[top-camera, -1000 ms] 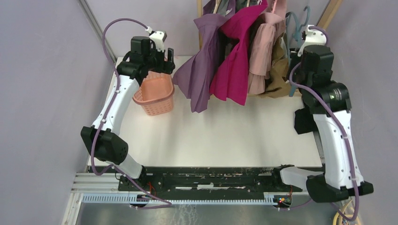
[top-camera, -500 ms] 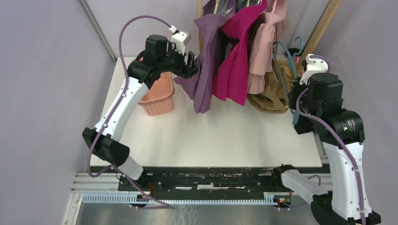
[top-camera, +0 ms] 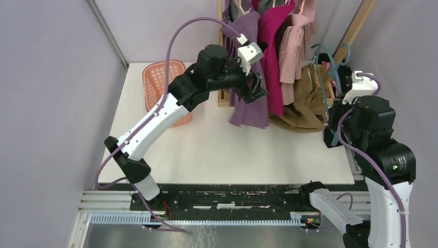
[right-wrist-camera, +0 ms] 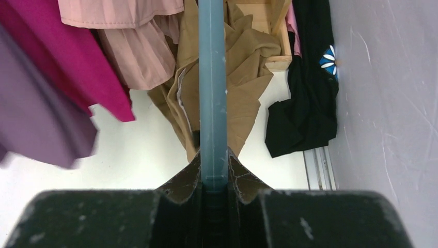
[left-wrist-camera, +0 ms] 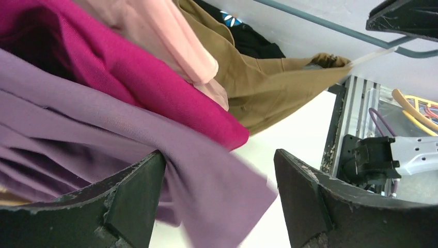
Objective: Remove the skirt from the hanger
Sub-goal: Pick up the hanger from the clothesline.
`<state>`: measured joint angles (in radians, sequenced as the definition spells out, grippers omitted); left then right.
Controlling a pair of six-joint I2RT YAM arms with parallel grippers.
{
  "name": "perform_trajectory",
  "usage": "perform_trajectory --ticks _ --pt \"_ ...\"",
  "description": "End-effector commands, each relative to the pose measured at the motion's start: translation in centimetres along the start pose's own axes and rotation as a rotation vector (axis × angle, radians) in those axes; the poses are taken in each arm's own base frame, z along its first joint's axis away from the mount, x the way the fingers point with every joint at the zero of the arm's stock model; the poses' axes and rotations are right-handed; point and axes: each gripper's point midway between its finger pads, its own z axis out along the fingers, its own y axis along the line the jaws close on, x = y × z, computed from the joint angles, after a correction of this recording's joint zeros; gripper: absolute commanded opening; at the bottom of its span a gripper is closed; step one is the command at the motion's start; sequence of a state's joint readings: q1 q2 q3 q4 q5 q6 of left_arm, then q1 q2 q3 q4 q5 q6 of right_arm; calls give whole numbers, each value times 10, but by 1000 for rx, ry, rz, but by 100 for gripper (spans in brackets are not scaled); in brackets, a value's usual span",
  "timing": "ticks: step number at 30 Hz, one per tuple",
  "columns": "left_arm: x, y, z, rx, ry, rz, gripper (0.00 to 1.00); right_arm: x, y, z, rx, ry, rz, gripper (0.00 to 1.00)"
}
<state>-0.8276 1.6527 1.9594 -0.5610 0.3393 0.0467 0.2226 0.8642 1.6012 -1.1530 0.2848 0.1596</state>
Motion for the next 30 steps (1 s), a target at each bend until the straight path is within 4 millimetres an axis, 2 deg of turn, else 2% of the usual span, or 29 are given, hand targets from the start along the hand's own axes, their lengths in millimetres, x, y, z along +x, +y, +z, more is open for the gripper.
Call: perform_trajectory --ticks 1,4,7,10,11,17,20,26,30 --pt "-25 -11 22 35 -71 96 84 -29 -11 -24 27 -139 37 1" --pt "-28 -22 33 61 -79 111 85 -28 -14 -27 35 -146 31 1" --pt "-17 -20 38 43 -46 108 86 -31 -14 -27 35 -162 30 1" --pt "-5 -24 35 42 -9 117 86 -35 -15 -28 35 -174 28 1" --pt "-2 -29 31 56 -2 122 87 -35 -15 -29 34 -176 23 1" --pt "-13 -76 -10 187 -55 170 90 -28 -14 -27 31 -167 26 1" --pt "-22 -88 -21 224 -97 171 92 -25 -13 -26 25 -164 29 1" --pt "-29 -106 -6 277 -117 195 92 -28 -7 -28 -11 -169 23 1" --pt "-23 -100 10 248 -95 211 92 -32 7 -35 -105 -173 -12 1"
